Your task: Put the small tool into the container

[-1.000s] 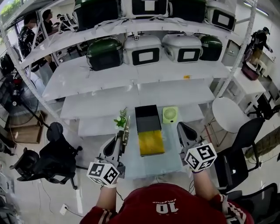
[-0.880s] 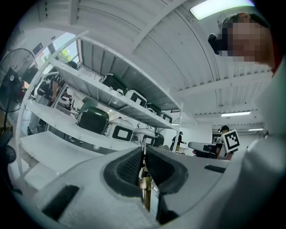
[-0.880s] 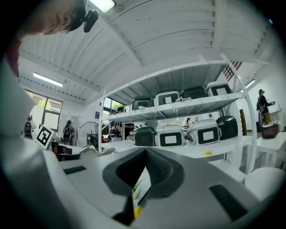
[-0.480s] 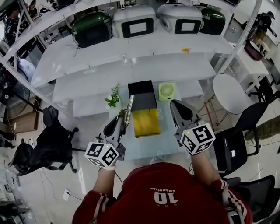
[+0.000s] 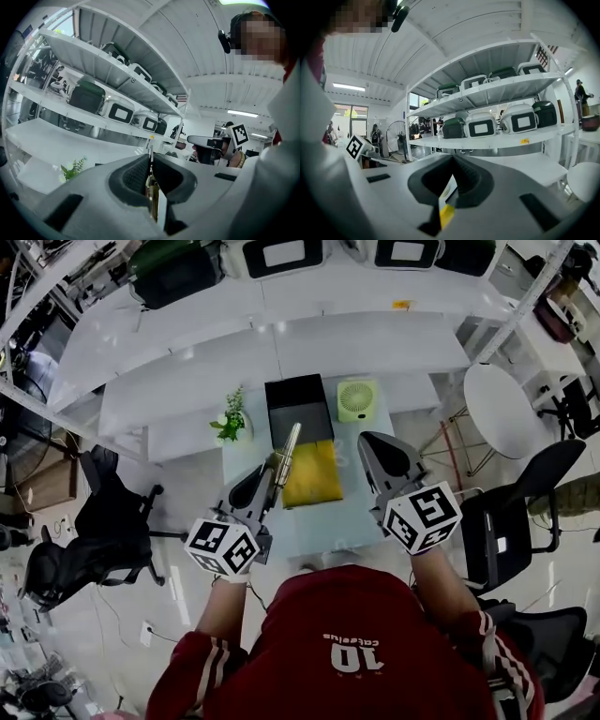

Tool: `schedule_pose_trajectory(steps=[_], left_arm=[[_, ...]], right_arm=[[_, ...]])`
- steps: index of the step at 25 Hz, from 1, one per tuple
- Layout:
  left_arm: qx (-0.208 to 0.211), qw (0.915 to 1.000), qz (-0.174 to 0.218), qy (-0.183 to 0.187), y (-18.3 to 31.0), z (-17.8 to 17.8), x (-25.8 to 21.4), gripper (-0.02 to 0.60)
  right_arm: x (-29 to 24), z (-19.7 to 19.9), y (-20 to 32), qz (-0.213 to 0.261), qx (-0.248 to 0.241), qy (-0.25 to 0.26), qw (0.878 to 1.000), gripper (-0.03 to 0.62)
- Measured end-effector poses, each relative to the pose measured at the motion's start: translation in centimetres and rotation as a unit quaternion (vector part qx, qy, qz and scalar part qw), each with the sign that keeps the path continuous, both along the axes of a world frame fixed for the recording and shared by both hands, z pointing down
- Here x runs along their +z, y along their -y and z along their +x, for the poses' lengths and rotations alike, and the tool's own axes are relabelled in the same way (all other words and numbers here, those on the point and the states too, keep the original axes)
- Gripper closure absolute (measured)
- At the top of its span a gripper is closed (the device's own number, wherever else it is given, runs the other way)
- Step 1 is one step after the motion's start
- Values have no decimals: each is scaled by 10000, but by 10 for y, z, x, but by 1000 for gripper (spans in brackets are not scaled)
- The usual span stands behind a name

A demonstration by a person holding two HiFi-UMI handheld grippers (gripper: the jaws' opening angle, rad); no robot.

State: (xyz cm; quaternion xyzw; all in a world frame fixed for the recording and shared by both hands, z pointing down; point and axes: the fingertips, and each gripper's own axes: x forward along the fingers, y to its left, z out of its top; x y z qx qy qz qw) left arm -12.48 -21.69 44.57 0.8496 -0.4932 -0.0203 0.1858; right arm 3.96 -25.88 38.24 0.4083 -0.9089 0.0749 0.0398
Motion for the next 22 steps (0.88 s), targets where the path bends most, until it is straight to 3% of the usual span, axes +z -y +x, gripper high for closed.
schedule_pose_trajectory(steps=[7,13,22], left_arm=[[385,9982,-459,-9,24,16,49,555],[732,9937,-819,222,36,36,86,555],[871,9888,-1206,122,52,54,131,556]], right_arm=[[19,-5,14,-220,-90,20,9997,589],[35,8,22,-488,32,66,9988,589],[86,19,35,-1102,87,52,9939,589]])
